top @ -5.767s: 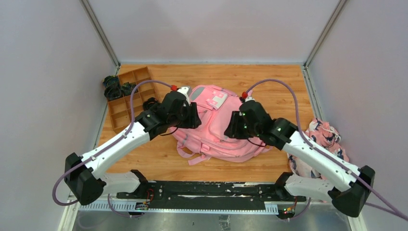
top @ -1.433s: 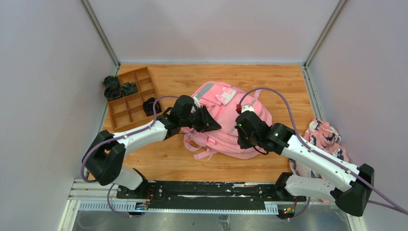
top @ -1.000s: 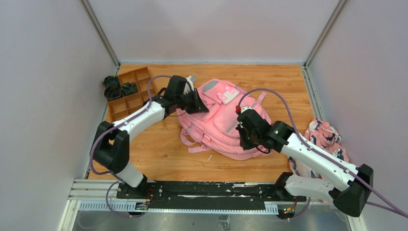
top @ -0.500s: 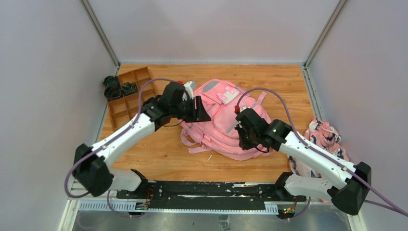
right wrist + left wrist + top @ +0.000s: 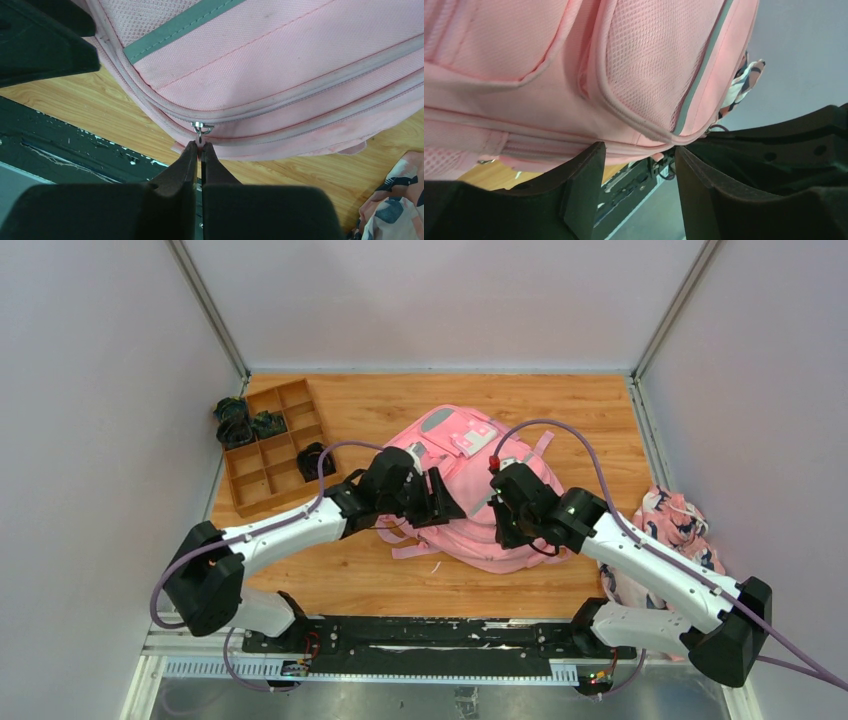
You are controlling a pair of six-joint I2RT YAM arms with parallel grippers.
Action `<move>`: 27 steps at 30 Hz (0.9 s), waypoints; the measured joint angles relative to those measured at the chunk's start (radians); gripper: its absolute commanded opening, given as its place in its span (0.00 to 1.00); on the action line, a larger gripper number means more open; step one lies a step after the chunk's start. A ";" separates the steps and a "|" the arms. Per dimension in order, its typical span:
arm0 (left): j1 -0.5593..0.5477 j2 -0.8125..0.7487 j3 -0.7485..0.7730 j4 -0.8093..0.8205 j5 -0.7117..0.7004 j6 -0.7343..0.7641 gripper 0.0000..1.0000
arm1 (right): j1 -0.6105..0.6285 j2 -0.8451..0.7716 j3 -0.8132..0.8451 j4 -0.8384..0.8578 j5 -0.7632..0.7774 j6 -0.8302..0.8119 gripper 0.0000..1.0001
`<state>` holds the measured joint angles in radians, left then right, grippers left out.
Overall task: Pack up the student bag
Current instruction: Zip the student bag at the center of the board.
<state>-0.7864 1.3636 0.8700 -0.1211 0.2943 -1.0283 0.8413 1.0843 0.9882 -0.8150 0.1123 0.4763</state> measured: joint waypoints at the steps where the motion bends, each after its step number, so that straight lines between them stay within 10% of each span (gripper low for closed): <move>1: -0.005 0.013 0.000 0.021 -0.004 -0.015 0.59 | 0.000 0.000 0.000 0.000 0.000 0.001 0.00; 15: -0.067 0.098 0.011 0.145 -0.076 -0.127 0.55 | 0.000 0.007 -0.014 0.018 -0.039 0.001 0.00; 24: -0.070 0.116 0.011 0.133 -0.122 -0.160 0.00 | 0.000 0.005 -0.036 0.031 -0.041 -0.001 0.00; 27: -0.075 0.108 0.008 0.126 -0.145 -0.170 0.00 | 0.000 -0.007 -0.053 0.040 -0.040 -0.001 0.00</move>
<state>-0.8612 1.4719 0.8776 0.0048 0.1493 -1.1984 0.8413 1.0771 0.9348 -0.7750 0.0719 0.4751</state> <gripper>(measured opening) 0.056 0.031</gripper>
